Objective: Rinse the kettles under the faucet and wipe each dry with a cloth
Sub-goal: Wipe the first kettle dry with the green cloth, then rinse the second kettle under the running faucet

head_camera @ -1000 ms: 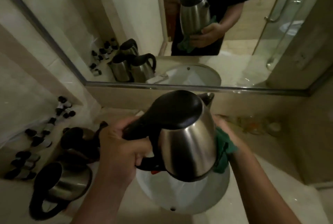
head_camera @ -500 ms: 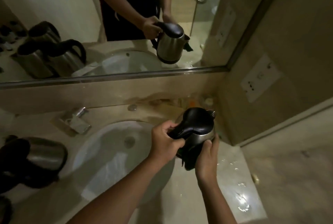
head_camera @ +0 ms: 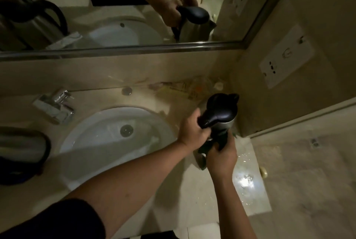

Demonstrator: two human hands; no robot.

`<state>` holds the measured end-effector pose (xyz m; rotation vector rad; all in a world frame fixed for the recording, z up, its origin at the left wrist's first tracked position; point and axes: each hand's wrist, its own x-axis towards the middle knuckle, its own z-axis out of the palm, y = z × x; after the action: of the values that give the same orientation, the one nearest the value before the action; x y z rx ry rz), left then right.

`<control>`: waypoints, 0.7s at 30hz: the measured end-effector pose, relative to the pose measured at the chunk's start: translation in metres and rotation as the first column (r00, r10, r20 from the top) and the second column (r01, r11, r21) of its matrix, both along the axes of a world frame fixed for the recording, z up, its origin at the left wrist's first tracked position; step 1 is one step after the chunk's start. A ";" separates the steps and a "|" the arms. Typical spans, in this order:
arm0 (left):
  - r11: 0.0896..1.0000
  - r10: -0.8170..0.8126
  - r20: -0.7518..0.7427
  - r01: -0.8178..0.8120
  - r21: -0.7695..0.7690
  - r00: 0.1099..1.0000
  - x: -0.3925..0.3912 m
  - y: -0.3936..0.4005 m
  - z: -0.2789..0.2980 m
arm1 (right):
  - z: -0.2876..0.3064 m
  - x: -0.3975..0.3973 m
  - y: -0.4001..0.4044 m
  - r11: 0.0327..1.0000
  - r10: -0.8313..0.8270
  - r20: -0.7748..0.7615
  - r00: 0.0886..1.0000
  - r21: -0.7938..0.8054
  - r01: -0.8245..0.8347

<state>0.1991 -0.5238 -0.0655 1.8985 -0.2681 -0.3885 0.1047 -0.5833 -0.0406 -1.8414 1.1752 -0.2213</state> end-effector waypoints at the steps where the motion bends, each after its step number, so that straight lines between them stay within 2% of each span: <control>1: 0.998 -0.056 -0.030 0.057 0.036 0.998 0.004 -0.007 0.001 | -0.001 -0.002 0.001 1.000 -0.002 -0.035 0.999 0.008 0.002; 6: 0.946 -0.286 -0.220 0.311 0.087 0.933 0.016 -0.016 0.021 | -0.001 -0.011 0.006 0.994 0.061 -0.273 0.960 0.100 -0.035; 8: 0.952 -0.270 -0.277 0.299 0.067 0.922 0.009 0.017 0.032 | 0.007 -0.013 0.009 0.988 0.088 -0.347 0.934 0.153 -0.036; 10: 0.976 -0.208 -0.347 0.218 -0.011 0.915 -0.005 0.071 0.038 | 0.020 -0.015 0.017 0.984 0.126 -0.362 0.924 0.164 -0.070; 12: 0.993 -0.114 -0.347 0.091 -0.081 0.931 -0.025 0.136 0.045 | 0.041 -0.014 0.035 0.978 0.189 -0.309 0.932 0.142 -0.152; 15: 0.956 0.198 -0.320 -0.255 -0.145 0.926 -0.051 0.233 0.056 | 0.068 -0.007 0.085 0.919 0.391 -0.138 0.910 0.107 -0.379; 18: 0.879 0.443 -0.267 -0.473 -0.058 0.856 -0.059 0.312 0.068 | 0.089 0.007 0.156 0.814 0.530 0.041 0.847 0.254 -0.522; 21: 0.748 0.663 -0.085 -0.661 0.057 0.744 -0.055 0.380 0.082 | 0.104 0.018 0.217 0.693 0.525 0.180 0.832 0.477 -0.541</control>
<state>0.1442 -0.1442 0.0167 1.8497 0.4891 0.0066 0.1227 -0.3660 0.0635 -1.5985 0.5434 0.3728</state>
